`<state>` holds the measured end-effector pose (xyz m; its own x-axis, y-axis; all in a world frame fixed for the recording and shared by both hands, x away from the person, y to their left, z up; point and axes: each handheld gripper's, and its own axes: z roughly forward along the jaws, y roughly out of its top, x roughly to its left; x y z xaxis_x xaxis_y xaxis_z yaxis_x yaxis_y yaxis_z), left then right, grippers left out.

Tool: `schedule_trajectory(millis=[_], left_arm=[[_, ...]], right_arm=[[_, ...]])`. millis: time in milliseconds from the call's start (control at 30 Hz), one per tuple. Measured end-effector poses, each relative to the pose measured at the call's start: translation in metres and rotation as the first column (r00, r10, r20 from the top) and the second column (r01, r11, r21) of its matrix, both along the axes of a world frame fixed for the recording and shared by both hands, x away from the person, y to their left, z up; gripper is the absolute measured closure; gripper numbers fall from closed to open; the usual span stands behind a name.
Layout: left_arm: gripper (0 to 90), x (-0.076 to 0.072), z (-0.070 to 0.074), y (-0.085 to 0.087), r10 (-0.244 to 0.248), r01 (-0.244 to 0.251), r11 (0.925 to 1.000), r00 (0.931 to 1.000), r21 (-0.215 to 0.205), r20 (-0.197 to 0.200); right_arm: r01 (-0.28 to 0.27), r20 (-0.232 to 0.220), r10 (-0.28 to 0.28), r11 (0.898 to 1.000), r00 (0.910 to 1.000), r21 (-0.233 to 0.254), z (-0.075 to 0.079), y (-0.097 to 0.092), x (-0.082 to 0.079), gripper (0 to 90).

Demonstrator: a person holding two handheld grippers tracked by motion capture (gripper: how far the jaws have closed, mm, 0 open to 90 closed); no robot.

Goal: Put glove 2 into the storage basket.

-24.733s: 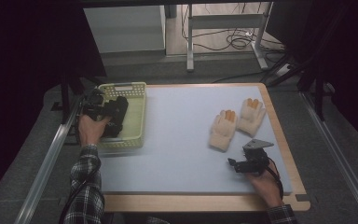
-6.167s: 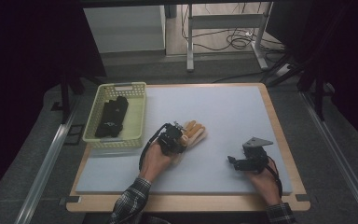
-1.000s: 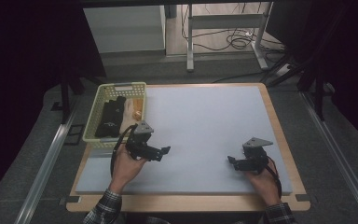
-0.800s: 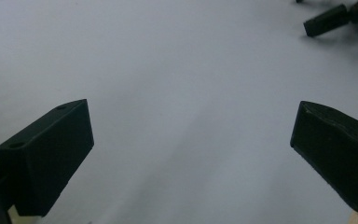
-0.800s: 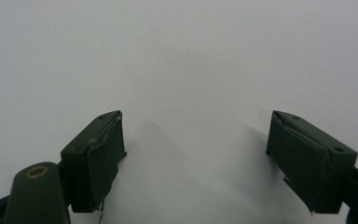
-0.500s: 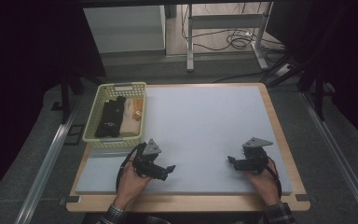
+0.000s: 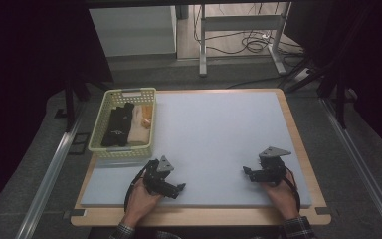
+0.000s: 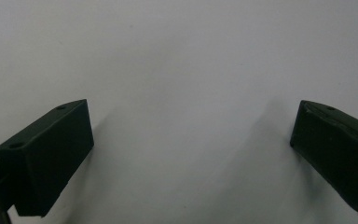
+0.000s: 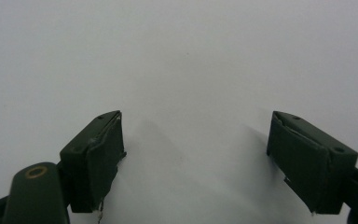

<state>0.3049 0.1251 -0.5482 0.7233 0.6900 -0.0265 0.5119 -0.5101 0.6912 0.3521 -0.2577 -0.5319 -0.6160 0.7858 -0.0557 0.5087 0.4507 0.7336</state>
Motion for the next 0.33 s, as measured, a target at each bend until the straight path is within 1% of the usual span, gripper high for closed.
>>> schedule_trajectory(millis=[33,67,333], left_arm=[[0.0,0.0,0.0,0.0,0.0,0.0,1.0,1.0,0.0,0.0],[0.0,0.0009,-0.0003,0.0004,0.001,-0.001,1.0,1.0,-0.004,-0.009],[0.0,0.0009,-0.0004,-0.0001,0.001,-0.001,1.0,0.9999,0.0,-0.011]], right_arm=[[0.0,0.0,0.0,1.0,1.0,0.0,0.0,0.0,0.0,18.1],[0.0,0.0,0.0,1.0,1.0,0.0,0.0,0.0,0.0,18.1],[0.0,0.0,0.0,1.0,1.0,0.0,-0.0002,-0.0001,-0.0001,18.0]])
